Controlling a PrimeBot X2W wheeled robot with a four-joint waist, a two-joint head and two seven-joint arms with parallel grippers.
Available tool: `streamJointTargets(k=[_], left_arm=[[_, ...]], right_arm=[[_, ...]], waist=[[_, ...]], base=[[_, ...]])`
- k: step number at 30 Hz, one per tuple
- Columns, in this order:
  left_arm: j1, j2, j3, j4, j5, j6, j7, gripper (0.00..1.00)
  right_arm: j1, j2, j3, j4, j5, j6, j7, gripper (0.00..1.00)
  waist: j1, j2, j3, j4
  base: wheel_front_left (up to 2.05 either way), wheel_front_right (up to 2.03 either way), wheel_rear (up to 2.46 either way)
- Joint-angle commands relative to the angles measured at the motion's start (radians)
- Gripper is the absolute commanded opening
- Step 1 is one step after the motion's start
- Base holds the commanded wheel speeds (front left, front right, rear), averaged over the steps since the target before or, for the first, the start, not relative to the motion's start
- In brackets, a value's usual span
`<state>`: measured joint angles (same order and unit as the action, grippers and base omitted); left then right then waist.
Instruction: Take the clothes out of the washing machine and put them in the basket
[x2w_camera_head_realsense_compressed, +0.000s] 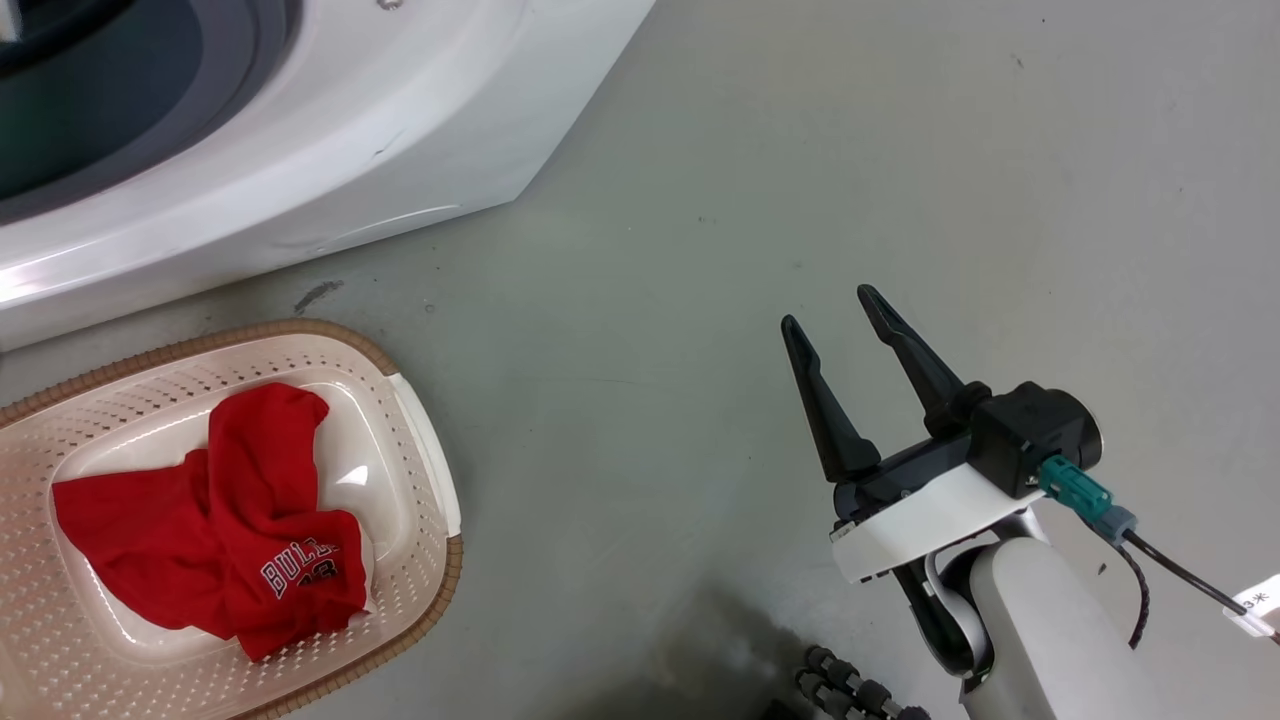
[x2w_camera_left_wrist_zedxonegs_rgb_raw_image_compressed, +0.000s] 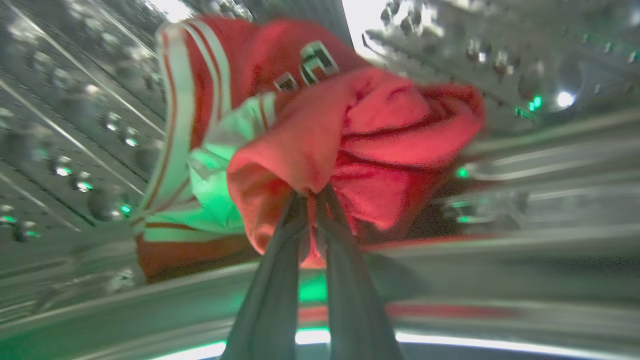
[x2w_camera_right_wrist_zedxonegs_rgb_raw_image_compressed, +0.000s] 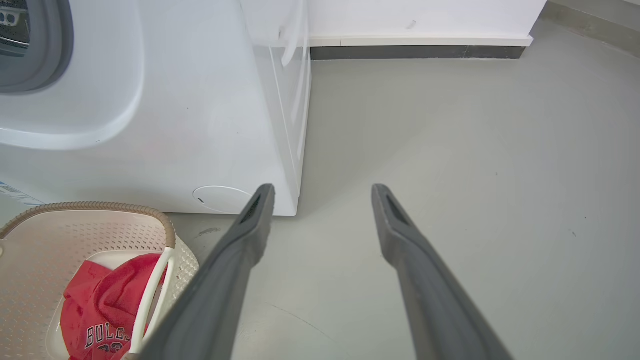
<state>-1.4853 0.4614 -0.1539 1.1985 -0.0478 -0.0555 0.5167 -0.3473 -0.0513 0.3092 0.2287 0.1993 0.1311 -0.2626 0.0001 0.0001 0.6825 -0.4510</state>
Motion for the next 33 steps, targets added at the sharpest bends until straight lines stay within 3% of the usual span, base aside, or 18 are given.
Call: streamJointTargets(k=[1,5,8,18,27,33], left_arm=[[0.004,0.005,-0.002,-0.020,0.001,0.014,-0.029,0.00],[0.053,-0.001,-0.008,-0.070,0.001,0.047,-0.139,0.00],[0.130,-0.022,0.004,-0.123,-0.020,0.076,-0.315,0.00],[0.350,-0.091,0.035,-0.133,-0.094,0.073,-0.675,0.00],[0.503,-0.155,0.062,-0.146,-0.158,0.031,-0.778,0.00],[0.614,-0.188,0.087,-0.281,-0.190,0.000,-0.783,0.00]], right_arm=[[0.001,0.002,-0.003,0.001,-0.001,-0.001,-0.003,1.00],[0.007,0.002,-0.019,0.008,-0.010,-0.001,-0.003,1.00],[0.014,0.001,-0.035,0.014,-0.029,-0.001,-0.003,1.00],[0.075,0.001,-0.077,0.056,-0.100,-0.001,-0.003,1.00],[0.150,0.001,-0.118,0.084,-0.140,-0.001,-0.001,1.00],[0.194,0.001,-0.137,0.071,-0.148,-0.001,0.016,1.00]], waist=[[-0.0001,-0.0001,-0.004,0.001],[-0.0001,-0.0001,-0.028,0.021],[-0.0001,-0.0001,-0.083,0.049],[-0.0001,-0.0001,-0.297,0.128],[-0.0001,-0.0001,-0.453,0.195],[-0.0001,-0.0001,-0.535,0.240]], base=[[0.00,0.00,0.00],[0.00,0.00,0.00],[0.00,0.00,0.00],[0.00,0.00,0.00],[0.00,0.00,0.00],[0.00,0.00,0.00]])
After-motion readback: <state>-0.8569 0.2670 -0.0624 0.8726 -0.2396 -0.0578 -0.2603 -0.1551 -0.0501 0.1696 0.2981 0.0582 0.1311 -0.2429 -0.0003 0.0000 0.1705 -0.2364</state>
